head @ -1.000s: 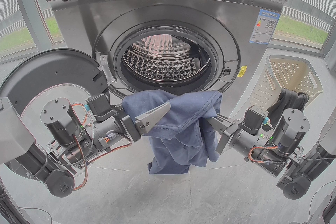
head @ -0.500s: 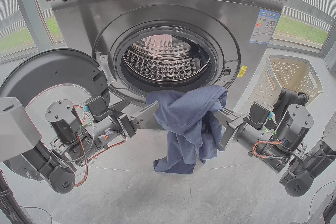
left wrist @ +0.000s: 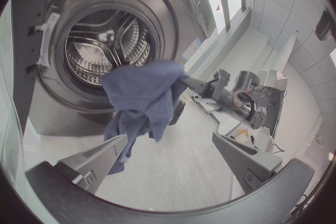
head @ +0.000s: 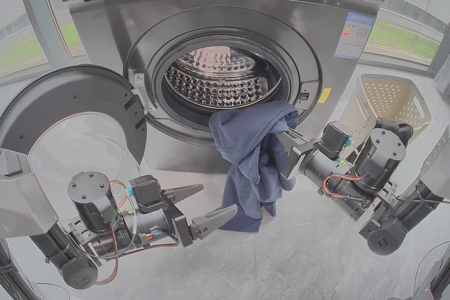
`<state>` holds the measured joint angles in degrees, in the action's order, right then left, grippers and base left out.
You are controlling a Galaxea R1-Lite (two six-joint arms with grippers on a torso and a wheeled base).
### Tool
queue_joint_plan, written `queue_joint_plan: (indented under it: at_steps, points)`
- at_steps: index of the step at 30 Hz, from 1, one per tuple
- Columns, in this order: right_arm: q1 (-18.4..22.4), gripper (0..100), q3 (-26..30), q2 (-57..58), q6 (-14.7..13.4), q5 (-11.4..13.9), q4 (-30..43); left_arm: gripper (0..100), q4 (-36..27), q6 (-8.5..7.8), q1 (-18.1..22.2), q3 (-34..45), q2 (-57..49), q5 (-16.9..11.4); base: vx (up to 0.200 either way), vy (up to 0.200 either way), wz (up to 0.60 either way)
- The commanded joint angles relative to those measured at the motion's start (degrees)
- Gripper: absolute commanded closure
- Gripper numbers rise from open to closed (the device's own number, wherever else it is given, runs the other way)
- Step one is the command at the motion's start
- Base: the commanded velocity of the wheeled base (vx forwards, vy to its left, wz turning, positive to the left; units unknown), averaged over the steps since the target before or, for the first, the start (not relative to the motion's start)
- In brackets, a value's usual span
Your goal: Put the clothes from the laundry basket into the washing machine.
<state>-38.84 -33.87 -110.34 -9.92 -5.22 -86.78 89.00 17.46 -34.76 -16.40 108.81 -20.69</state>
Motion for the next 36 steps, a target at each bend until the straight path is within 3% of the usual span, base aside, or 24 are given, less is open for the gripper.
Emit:
queue_joint_plan:
  at_steps: [1, 24, 29, 36]
  points:
    - [-0.45, 100, -1.73, -1.2, -0.18, -0.23, 0.48, 0, 0.38, -0.05, -1.81, 0.31, 3.77, -0.23, 0.0, 0.0, 0.0]
    - [-3.17, 100, -2.26, -1.9, -0.98, -1.55, 0.74, 0, 0.47, 1.35, -2.86, -12.34, 14.23, 0.3, 0.0, 0.0, 0.0]
    - [-3.17, 100, -2.17, -2.16, -0.98, -1.55, 0.65, 0, 0.47, 1.44, -2.86, -16.39, 16.43, 3.64, 0.0, 0.0, 0.0]
    - [-3.17, 100, -2.26, -2.34, -1.33, -1.55, 0.65, 0, 0.47, 1.44, -2.86, -17.44, 17.4, 4.08, 0.0, 0.0, 0.0]
